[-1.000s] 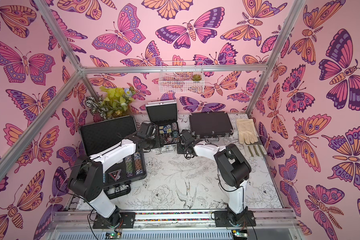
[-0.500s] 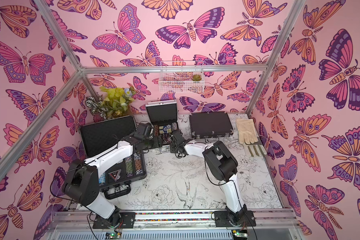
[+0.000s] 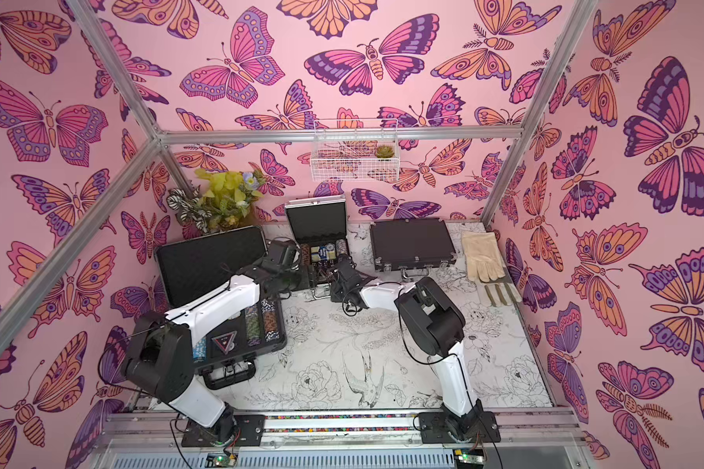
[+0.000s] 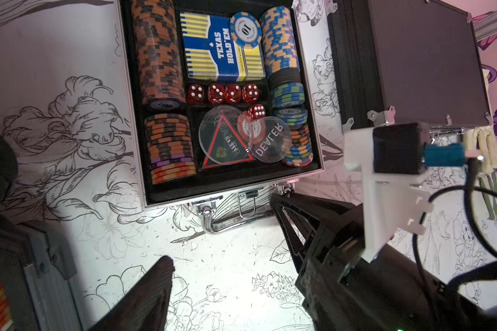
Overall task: Close the poker set cases
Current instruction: Move the poker set case to the center of the board.
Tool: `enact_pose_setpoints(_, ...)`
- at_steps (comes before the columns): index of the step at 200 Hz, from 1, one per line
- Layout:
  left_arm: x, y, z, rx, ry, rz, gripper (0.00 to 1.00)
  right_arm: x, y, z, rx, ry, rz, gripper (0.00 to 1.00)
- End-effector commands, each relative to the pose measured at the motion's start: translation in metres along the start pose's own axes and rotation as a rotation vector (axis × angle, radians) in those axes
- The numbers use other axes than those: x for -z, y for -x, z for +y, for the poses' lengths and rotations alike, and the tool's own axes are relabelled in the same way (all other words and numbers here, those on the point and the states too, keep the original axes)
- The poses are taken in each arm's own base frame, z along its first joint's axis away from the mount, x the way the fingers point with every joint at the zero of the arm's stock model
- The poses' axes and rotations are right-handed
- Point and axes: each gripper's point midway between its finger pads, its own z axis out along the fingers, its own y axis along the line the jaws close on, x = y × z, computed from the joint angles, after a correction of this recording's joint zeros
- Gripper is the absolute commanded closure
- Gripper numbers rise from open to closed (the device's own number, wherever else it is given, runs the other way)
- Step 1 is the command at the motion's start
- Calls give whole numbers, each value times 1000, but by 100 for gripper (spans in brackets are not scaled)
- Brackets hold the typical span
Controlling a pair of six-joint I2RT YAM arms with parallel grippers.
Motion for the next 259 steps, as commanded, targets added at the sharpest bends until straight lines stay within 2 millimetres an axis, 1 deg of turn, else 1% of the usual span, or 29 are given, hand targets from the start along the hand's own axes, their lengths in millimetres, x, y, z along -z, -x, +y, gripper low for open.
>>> enact_pose_setpoints(1,3,7,2,-10,6,-13,26,4,-15,-18,22,-58,37,91)
enact_pose_setpoints(12,3,7,2,-10,6,-14,26,6,-13,-17,28,-55,36,93)
enact_pose_setpoints(35,3,8,3,-9,11,-15,26,11,-12,-15,28,-42,35,94)
enact_pose_setpoints(60,6,13,4,-12,19,-35,26,18,-14,-16,25,-33,35,95)
enact_pose_setpoints(78,9,18,3,-19,23,-51,26,21,-21,-20,24,-33,46,95)
enact_pose_setpoints(105,11,25,5,-30,50,-60,26,29,-33,-31,12,-49,59,96)
enact_pose_setpoints(136,6,26,16,7,83,-45,26,40,-50,-46,0,-70,74,96)
enact_pose_setpoints(157,10,30,27,50,111,-60,27,48,-61,-55,-15,-81,83,95)
enact_pose_setpoints(182,22,39,42,89,140,-101,27,56,-74,-67,-23,-101,93,94)
enact_pose_setpoints(204,29,50,49,108,133,-121,27,63,-83,-75,-27,-113,104,94)
enact_pose_setpoints(235,29,66,53,122,114,-132,27,69,-87,-79,-34,-115,104,93)
enact_pose_setpoints(259,27,84,59,133,103,-150,26,71,-87,-78,-31,-116,109,91)
